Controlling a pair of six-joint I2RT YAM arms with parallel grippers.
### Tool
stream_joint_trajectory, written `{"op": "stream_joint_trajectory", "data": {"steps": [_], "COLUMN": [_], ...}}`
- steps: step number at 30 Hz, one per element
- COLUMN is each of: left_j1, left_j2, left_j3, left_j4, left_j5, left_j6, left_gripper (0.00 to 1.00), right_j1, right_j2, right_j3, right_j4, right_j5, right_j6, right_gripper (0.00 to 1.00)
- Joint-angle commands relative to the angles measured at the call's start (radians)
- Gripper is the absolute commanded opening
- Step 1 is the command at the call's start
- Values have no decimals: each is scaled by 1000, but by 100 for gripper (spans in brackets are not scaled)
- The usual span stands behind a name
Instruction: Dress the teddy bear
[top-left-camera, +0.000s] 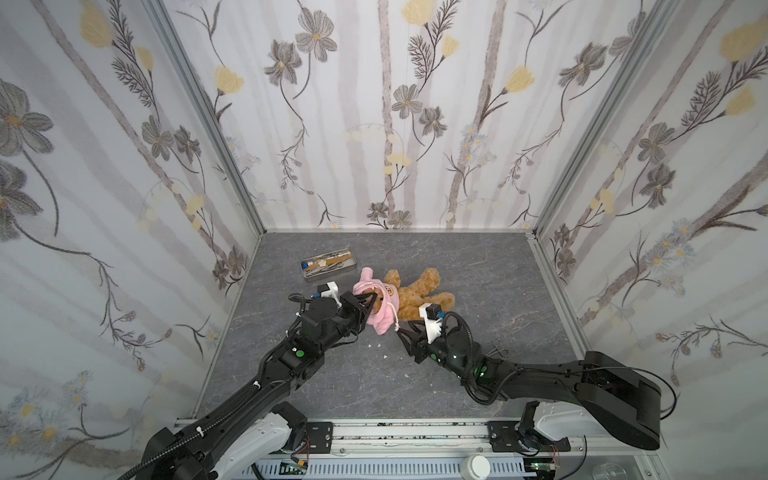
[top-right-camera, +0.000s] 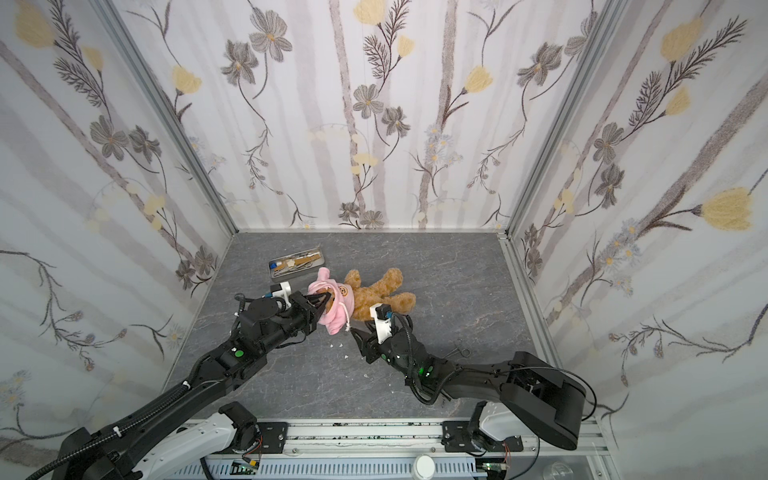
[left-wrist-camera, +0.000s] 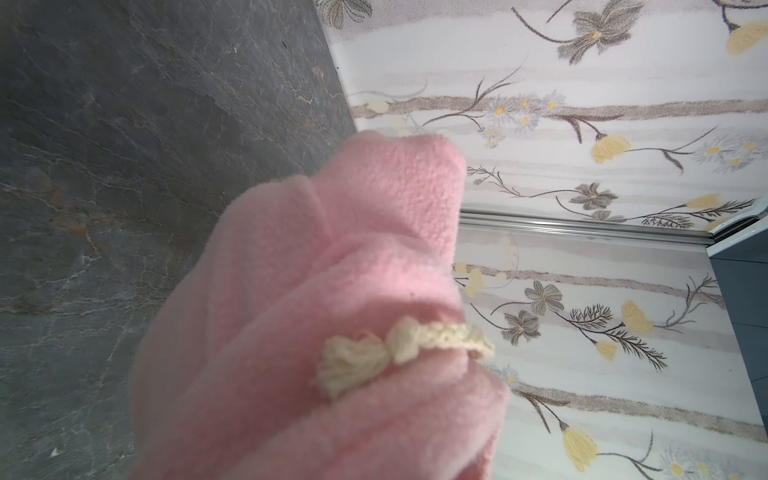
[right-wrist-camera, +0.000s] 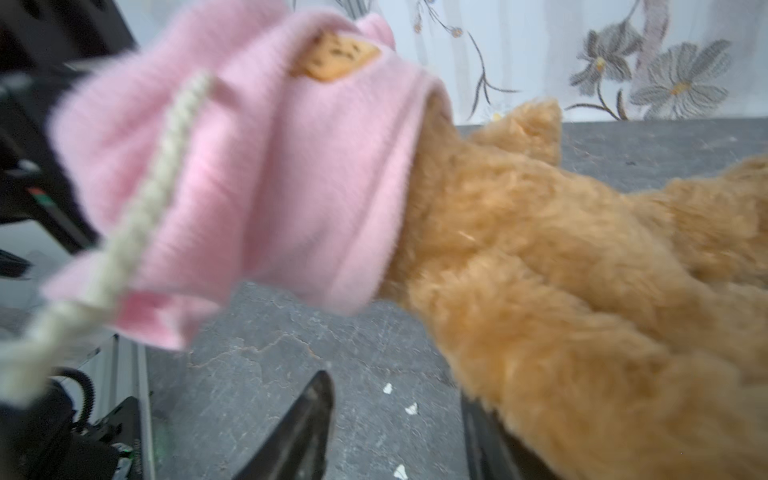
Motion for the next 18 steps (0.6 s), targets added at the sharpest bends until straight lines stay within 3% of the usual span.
{"op": "stream_joint_trajectory", "data": {"steps": [1,3,8,12,18], "left_j1": [8,18,20,20,20], "left_j2": [-11,-18,-8,-10,-10], "left_j3": [-10,-10,6,10,13], "left_j4": [71,71,81,81,81], "left_j5": [3,0,10,12,14], "left_j6": [-34,-46,-88,-108,-119], "left_gripper": [0,0,0,0,0], "right_j1": [-18,-22,-11,0,11], "right_j2": [-68,-92,8,93,199], "right_j3": [2,-28,-26,11,39], "right_j4": [-112,-94,52,151,217], "right_j5": [-72,-98,-180,-173,-41], "right_j6": [-61,-72,-62,-33,26], "right_gripper": [62,59,28,27,37]}}
